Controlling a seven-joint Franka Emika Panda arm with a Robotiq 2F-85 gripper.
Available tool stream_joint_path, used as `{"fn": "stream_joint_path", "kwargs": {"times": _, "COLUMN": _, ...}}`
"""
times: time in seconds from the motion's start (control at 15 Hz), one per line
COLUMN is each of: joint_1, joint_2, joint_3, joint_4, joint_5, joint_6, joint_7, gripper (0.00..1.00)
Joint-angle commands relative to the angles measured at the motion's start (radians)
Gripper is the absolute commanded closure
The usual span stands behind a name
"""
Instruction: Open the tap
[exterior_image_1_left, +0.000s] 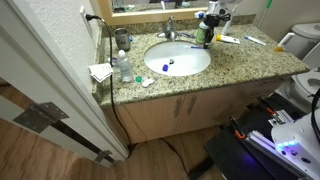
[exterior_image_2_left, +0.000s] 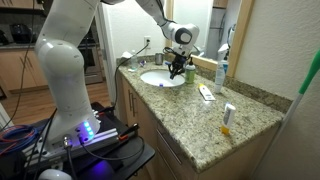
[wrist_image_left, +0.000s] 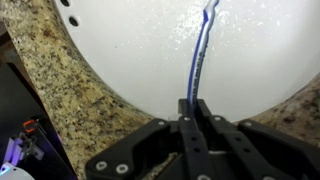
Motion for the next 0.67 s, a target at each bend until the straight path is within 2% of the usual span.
{"fn": "stream_joint_path", "kwargs": {"times": 0.0, "joint_1": 0.004, "joint_2": 0.054, "joint_3": 0.008, "joint_4": 0.051, "joint_5": -0.008, "joint_6": -0.045, "joint_7": 0.008, "gripper": 0.98}}
{"fn": "stream_joint_path", "kwargs": {"times": 0.27, "joint_1": 0.020, "joint_2": 0.138, "joint_3": 0.014, "joint_4": 0.176, "joint_5": -0.006, "joint_6": -0.057, "joint_7": 0.048, "gripper": 0.98}}
{"fn": "stream_joint_path", "kwargs": {"times": 0.6, "joint_1": 0.002, "joint_2": 0.222, "joint_3": 0.022, "joint_4": 0.327, "joint_5": 0.024, "joint_6": -0.092, "joint_7": 0.099, "gripper": 0.98}}
